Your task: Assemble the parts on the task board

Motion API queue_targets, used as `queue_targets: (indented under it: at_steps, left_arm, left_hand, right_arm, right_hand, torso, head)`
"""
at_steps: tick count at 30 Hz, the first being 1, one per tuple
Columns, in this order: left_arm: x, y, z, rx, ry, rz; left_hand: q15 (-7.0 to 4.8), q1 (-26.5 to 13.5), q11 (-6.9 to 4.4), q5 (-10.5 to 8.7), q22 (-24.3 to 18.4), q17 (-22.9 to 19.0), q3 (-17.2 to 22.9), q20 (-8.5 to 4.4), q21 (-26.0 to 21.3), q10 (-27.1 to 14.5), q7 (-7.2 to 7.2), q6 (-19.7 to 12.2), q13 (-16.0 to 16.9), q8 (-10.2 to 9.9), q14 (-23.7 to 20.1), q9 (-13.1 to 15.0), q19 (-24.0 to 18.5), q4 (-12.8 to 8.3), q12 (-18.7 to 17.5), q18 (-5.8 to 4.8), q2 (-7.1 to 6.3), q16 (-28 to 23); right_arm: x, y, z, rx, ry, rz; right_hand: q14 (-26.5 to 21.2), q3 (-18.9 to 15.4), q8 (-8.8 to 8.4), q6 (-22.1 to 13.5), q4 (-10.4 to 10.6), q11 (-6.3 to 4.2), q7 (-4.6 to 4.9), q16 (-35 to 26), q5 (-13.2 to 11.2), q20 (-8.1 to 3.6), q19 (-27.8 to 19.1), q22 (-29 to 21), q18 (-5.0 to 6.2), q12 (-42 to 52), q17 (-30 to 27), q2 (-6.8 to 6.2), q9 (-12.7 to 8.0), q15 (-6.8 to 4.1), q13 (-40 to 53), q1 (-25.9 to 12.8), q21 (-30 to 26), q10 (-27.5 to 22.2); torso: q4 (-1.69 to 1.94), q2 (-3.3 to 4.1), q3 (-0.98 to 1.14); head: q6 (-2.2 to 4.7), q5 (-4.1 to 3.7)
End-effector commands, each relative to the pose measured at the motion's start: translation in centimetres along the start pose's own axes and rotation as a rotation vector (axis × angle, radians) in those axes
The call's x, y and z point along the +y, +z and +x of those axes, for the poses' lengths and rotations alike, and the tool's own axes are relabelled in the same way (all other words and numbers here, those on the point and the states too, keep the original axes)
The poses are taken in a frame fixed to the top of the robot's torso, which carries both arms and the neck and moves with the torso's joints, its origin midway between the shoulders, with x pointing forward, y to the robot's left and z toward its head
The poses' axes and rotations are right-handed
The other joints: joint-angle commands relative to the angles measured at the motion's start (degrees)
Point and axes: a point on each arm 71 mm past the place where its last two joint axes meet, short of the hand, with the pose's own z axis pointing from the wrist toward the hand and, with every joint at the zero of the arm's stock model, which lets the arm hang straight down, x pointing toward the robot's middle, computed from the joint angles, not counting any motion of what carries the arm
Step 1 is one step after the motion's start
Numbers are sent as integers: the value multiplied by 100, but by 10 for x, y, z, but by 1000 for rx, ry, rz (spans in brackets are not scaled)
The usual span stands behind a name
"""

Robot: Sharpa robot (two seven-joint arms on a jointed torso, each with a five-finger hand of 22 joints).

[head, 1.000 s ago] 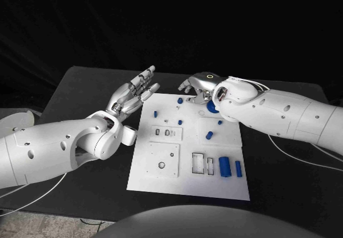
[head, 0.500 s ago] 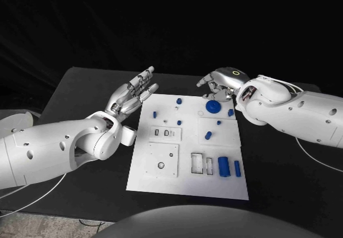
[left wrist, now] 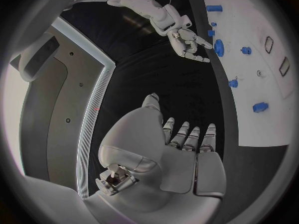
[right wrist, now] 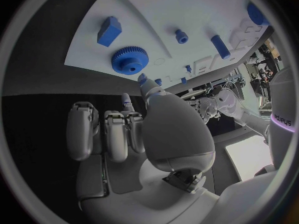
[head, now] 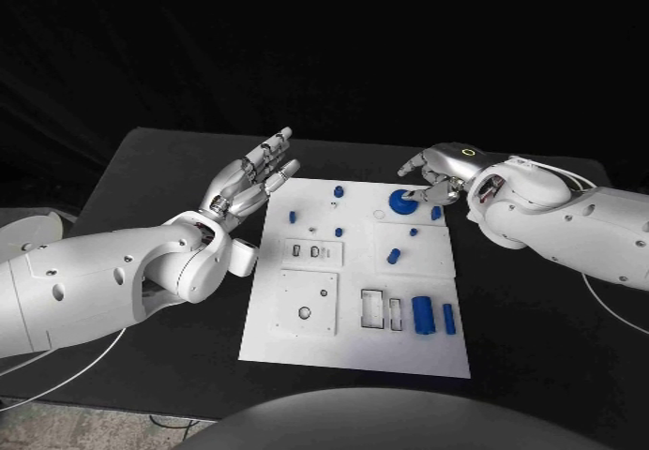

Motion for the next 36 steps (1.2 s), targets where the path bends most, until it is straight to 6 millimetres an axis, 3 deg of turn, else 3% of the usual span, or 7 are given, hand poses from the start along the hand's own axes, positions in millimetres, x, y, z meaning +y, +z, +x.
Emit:
queue_targets:
  at_steps: [1, 20, 32, 36]
  left_arm:
    - [0, 0, 2, 18, -16, 6]
    - [0, -1, -1, 16, -15, 2]
    - [1, -1, -2, 17, -15, 0]
    - [1, -1, -2, 18, -16, -2]
  left_hand:
    - [34, 40, 33, 29, 10, 3, 39, 21, 21, 7, 34, 2, 6, 32, -8, 7, 8, -3, 36, 101, -7, -13]
    - [58, 47, 36, 36, 10, 8, 40, 25, 22, 8, 34, -5, 6, 31, 3, 6, 9, -3, 39, 100, -8, -8]
    - [71, 52, 38, 40, 11, 9, 41, 28, 25, 8, 31, -10, 6, 30, 6, 6, 12, -3, 40, 99, -8, -6]
    - [76, 54, 40, 42, 13, 9, 42, 29, 28, 8, 30, -14, 6, 30, 8, 5, 15, -3, 39, 99, -7, -6]
  right_arm:
    - [-2, -1, 4, 30, -23, 19]
    - [-3, -4, 10, 48, -8, 7]
    - [-1, -7, 13, 57, 4, 0]
    - [-3, -6, 15, 71, 2, 9]
  right_hand:
    - [636, -31, 19, 46, 8, -14, -14, 19, 54, -1, 52, 400, -117, 20, 1506, 6, -5, -21, 1503, -66, 47, 621]
    - [636, -211, 47, 205, 132, -3, 6, 19, 49, 0, 402, 921, -251, 20, 1506, 8, 81, -14, 1503, -292, 493, 621]
    - [636, -241, 35, 184, 148, -1, 3, 19, 19, 5, 383, 908, -244, 20, 1506, -4, 107, -10, 1503, -316, 478, 621]
    - [636, -228, 33, 148, 101, 21, 30, 19, 185, 17, 354, 891, -235, 20, 1506, 9, 166, 7, 1503, -248, 454, 621]
  torso:
    - [3, 2, -8]
    - [10, -4, -10]
    - [2, -2, -10]
    - [3, -2, -10]
  head:
    - [1, -18]
    - [1, 8]
    - [1, 10]
    - [1, 6]
